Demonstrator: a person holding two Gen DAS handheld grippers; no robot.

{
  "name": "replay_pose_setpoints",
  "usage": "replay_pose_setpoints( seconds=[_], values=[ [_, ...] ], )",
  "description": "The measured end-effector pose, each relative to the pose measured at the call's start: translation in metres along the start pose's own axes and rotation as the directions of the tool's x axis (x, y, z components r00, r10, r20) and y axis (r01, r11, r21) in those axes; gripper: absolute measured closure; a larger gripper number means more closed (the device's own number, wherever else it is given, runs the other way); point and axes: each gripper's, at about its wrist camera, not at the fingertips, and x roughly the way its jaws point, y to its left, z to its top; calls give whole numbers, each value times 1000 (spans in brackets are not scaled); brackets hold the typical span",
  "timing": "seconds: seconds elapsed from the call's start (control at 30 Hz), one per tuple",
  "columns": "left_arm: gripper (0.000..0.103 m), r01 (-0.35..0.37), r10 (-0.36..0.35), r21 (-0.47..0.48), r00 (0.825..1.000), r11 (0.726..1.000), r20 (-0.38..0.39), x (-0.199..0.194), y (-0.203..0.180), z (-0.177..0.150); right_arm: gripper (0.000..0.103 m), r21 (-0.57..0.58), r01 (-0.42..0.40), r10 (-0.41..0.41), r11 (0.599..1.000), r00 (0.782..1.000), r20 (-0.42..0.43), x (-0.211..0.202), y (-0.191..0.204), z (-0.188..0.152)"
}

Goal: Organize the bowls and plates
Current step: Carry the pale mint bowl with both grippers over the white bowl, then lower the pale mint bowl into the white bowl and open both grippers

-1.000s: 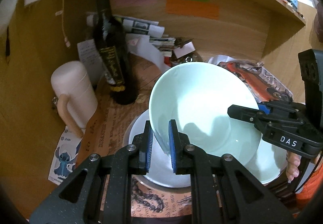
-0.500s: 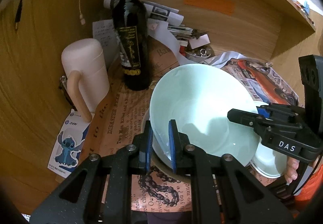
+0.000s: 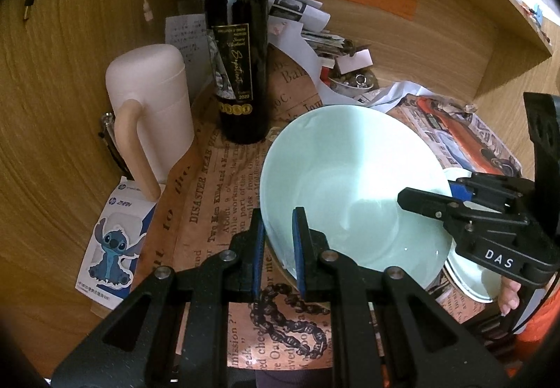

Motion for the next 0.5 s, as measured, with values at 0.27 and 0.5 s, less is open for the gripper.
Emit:
replay_pose_setpoints(
  seconds=[0.27,0.5],
  values=[
    [88,14,-13,11,1000,1000,-19,4,2,-3,78,-46,36,-36,998,999,4,3,4,2],
    [88,15,-15,31,1000,999,-16,2,1,-1,55,-87,17,-19,996,1000,-22,1,13,4]
  ],
)
